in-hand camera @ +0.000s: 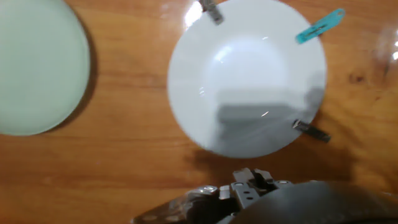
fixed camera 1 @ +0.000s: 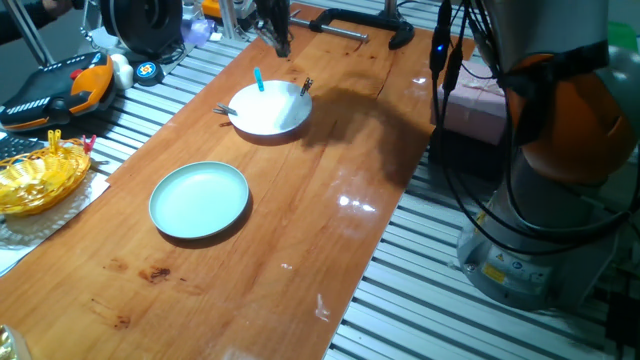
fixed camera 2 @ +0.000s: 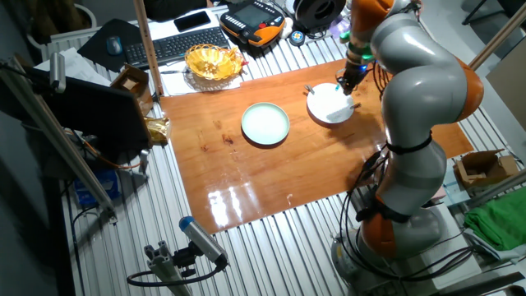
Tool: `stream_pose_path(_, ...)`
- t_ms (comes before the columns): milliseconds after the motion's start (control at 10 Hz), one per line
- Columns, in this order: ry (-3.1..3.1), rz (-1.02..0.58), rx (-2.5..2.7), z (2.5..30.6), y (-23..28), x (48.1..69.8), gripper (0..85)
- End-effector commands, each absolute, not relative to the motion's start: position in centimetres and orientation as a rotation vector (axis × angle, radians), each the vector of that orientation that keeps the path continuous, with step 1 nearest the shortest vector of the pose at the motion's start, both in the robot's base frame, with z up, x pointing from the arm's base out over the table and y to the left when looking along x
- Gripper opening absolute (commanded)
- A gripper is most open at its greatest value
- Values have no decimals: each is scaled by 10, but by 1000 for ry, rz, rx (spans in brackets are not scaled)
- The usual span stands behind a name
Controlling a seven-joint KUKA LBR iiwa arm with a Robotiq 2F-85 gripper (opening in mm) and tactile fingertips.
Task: Use a clamp
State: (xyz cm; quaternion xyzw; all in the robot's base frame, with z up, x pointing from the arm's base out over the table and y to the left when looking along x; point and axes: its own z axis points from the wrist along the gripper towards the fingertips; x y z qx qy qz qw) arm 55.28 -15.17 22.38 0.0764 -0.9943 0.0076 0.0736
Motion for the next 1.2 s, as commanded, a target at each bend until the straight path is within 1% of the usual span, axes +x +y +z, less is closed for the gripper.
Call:
stream_pose_path(0,-2999,49,206,225,-212,553,7)
stream_pose_path(200,-2991,33,151,228,-201,556,7)
stream_pose_path(500,-2967,20,-46,228,-201,556,7)
stream_pose_path(600,-2959,-28,-111,228,-201,556,7)
stream_pose_path(900,-2962,-94,-215,228,-201,556,7)
stream_pose_path(1100,-2962,-100,-226,228,-201,556,7)
